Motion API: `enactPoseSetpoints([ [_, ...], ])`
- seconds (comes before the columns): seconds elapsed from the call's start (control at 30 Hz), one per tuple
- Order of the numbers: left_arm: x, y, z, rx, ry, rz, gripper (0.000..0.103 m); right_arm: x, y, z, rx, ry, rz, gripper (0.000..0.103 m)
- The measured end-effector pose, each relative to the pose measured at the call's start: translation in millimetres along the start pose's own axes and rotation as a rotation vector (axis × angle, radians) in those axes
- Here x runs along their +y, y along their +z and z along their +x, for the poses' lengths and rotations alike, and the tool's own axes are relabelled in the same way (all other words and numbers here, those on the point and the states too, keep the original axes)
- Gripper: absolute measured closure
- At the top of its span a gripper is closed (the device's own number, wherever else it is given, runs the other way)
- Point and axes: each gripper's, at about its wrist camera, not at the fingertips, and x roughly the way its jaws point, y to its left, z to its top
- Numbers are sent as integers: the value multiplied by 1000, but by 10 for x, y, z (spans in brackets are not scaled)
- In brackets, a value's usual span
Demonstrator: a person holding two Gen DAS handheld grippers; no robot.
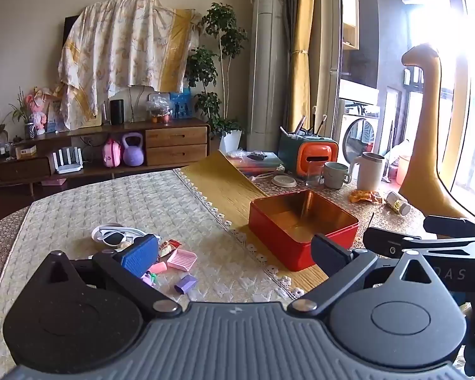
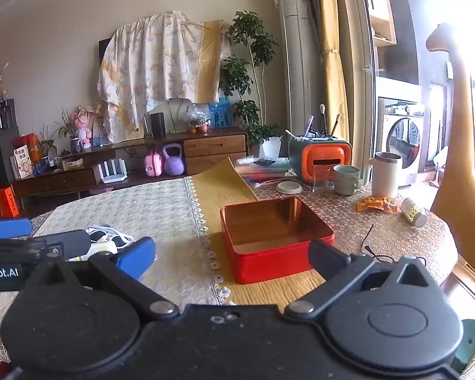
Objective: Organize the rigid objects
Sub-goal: 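Move both tools toward the scattered items on the tablecloth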
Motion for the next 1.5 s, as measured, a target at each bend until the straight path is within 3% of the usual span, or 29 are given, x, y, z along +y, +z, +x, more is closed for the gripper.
enactPoseSetpoints([
  [0.27, 40, -16, -31, 16, -62, -42, 0, 2, 3, -9, -3, -7, -12, 0],
  [0.47, 58, -31, -6, 17, -68, -49, 0, 16, 13, -4, -2, -2, -11, 0],
  [0.87, 24, 0, -25, 23, -6, -56, 0, 17, -14, -67, -16, 13, -19, 0],
  [1.5, 34, -25, -71, 18, 20, -61, 0, 37, -16, -70, -15, 16, -14, 0],
])
